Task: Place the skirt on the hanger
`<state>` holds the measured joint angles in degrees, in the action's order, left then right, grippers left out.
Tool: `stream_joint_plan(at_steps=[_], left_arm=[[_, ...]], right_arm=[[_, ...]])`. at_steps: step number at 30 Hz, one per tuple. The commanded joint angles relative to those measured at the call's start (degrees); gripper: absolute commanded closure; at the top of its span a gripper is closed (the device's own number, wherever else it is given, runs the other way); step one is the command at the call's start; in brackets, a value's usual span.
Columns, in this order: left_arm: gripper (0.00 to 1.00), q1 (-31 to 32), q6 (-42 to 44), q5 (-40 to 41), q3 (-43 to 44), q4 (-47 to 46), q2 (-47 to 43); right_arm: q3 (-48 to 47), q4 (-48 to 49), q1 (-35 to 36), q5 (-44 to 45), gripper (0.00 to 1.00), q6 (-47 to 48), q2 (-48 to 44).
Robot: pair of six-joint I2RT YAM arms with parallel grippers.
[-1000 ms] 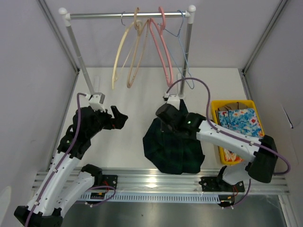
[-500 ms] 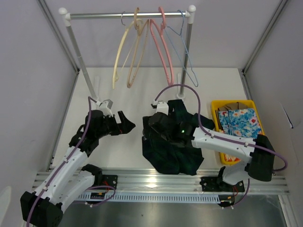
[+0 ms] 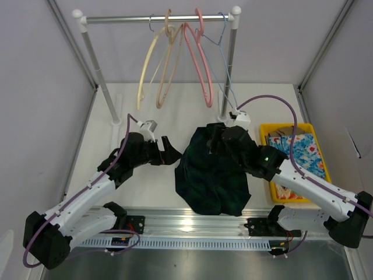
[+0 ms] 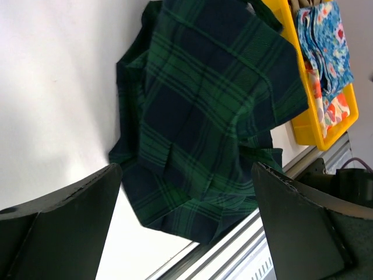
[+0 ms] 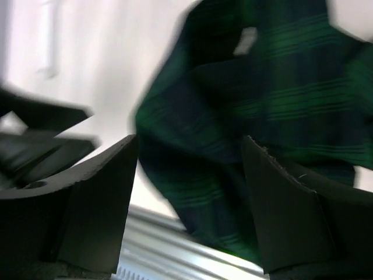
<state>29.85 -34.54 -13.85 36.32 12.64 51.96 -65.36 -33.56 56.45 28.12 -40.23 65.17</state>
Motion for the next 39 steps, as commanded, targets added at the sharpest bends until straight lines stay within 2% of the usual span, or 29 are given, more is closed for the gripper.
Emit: stream_joint_plan(at_steps=[1, 4, 9, 14, 17, 18, 21, 27, 31, 39], left_arm=[[0.00, 4.0, -0.6, 5.8, 4.6, -3.5, 1.5], [0.01, 6.9, -0.4, 9.4, 6.0, -2.9, 2.1], [0.01, 10.6, 0.5, 13.0, 8.6, -0.4, 3.0], [0.01, 13.0, 0.4, 16.0, 8.8, 0.1, 2.5], [0.01, 13.5, 0.2, 16.7, 8.9, 0.5, 2.4], [0.01, 13.6, 0.1, 16.8, 8.9, 0.9, 2.1], [0.01, 13.6, -0.2, 18.3, 8.3, 1.9, 1.3], [0.02, 13.6, -0.6, 20.3, 7.6, 4.0, 0.4], [0.02, 13.6, -1.5, 20.7, 6.1, 5.1, -0.5], [0.02, 13.6, -2.6, 20.6, 2.5, 6.2, -3.6]], right_arm=[[4.4, -0.8, -6.5, -2.6, 0.27, 1.1, -2.1], [8.0, 2.6, -11.6, -8.9, 0.37, 3.2, -3.2], [11.9, 7.3, -13.0, -14.6, 0.38, 6.5, -1.6], [13.6, 11.8, -12.4, -17.1, 0.46, 4.9, 1.7], [12.8, 12.9, -11.0, -18.2, 0.59, 4.5, 5.3], [12.5, 13.3, -10.4, -18.5, 0.69, 4.4, 6.1], [10.6, 13.8, -6.0, -17.3, 0.77, 3.7, 7.7], [8.4, 15.6, 0.8, -17.8, 0.77, 1.5, 9.6], [7.4, 17.2, 3.7, -17.1, 0.74, 0.3, 11.0], [6.9, 19.3, 5.7, -16.2, 0.60, 0.1, 12.8]])
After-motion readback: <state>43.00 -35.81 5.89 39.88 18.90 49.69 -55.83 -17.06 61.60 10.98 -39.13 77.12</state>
